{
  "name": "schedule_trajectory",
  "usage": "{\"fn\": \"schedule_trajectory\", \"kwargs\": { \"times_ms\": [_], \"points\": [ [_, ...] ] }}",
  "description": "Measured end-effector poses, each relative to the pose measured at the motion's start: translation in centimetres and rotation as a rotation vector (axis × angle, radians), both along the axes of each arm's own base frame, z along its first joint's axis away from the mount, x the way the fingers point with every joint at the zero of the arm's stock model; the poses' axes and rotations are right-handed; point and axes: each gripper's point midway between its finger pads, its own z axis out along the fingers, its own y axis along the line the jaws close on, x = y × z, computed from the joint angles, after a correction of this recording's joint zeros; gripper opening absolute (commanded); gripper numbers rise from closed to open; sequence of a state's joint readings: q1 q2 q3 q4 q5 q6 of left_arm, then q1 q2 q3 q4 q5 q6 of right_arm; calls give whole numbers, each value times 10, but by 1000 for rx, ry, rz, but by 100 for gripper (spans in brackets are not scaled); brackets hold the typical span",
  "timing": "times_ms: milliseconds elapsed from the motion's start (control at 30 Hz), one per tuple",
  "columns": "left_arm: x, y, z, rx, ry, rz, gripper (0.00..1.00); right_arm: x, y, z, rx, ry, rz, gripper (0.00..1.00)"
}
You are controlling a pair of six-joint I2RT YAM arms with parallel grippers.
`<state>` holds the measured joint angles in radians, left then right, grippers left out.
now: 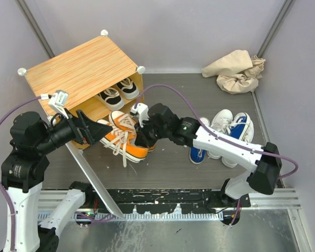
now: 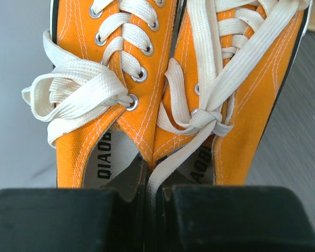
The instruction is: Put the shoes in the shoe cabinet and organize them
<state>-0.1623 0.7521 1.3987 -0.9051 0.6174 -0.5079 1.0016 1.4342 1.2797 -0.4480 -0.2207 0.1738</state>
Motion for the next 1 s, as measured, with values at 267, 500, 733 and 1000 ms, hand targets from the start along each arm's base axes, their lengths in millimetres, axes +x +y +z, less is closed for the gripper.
{"fn": "schedule_trajectory", "kwargs": {
  "times_ms": [267,500,733,1000],
  "points": [
    [-9,18,-12,77,-18,89,98,8,49,8,27,-1,79,1],
    [-11,27,-10,123,-50,130,98,14,82,10,33,-11,120,1],
    [-17,35,-12,160,-72,156,98,31,114,21,71,-43,125,1],
    [-20,42,-15,188,-78,186,98,63,156,6,81,-83,97,1]
  ]
}}
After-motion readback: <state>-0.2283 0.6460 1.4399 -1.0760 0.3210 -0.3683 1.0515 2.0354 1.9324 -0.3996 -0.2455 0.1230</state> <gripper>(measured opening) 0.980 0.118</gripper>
